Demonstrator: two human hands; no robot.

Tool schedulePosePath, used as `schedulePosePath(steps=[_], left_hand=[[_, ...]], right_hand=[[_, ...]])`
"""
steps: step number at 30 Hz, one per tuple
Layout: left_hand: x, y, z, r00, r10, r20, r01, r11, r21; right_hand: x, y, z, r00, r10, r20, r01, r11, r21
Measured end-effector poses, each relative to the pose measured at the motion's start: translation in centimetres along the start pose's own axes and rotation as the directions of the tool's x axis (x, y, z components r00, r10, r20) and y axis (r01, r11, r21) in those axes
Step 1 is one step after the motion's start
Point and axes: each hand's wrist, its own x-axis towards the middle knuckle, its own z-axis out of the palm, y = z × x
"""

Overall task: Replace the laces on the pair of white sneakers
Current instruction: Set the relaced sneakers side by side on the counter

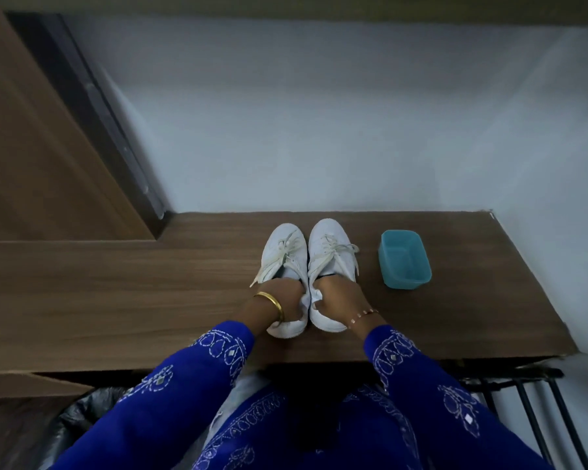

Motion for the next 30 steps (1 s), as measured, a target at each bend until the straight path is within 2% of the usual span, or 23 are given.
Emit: schedulePosePath(steps=[4,10,12,17,25,30], left_hand=[[-1.0,0.1,-5.1,0.997,0.052,0.048,-0.051,0.998,-0.025],[-2.2,1.6,-11.7,0.986,0.168,-0.018,-0.169,0.984,-0.05],[-2.5,2.7,-13.9,0.971,0.237,-0.039,-0.238,0.971,-0.027],[-3.1,6.4,-17.7,0.907,0.422,0.007,-0.42,0.901,0.108],[-3.7,14.7,-19.6,0.745,0.655,0.126,-0.664,0.709,0.239],[-3.4,21.9,-18.2,0.587,0.776,0.231,-0.799,0.508,0.322]], right_hand=[[-0.2,-0.8,-4.7,1.0,0.018,-0.023,-0.018,1.0,0.0],[-1.9,-1.1,-11.5,0.986,0.105,-0.127,-0.094,0.992,0.089],[-2.8,-1.0,-13.7,0.976,0.166,-0.14,-0.151,0.982,0.111],[-6.5,-0.6,-17.7,0.928,0.343,-0.147,-0.324,0.936,0.139],[-13.9,1.6,-19.4,0.76,0.627,-0.17,-0.577,0.772,0.266],[-19.4,3.9,-18.5,0.546,0.824,-0.151,-0.753,0.562,0.341]])
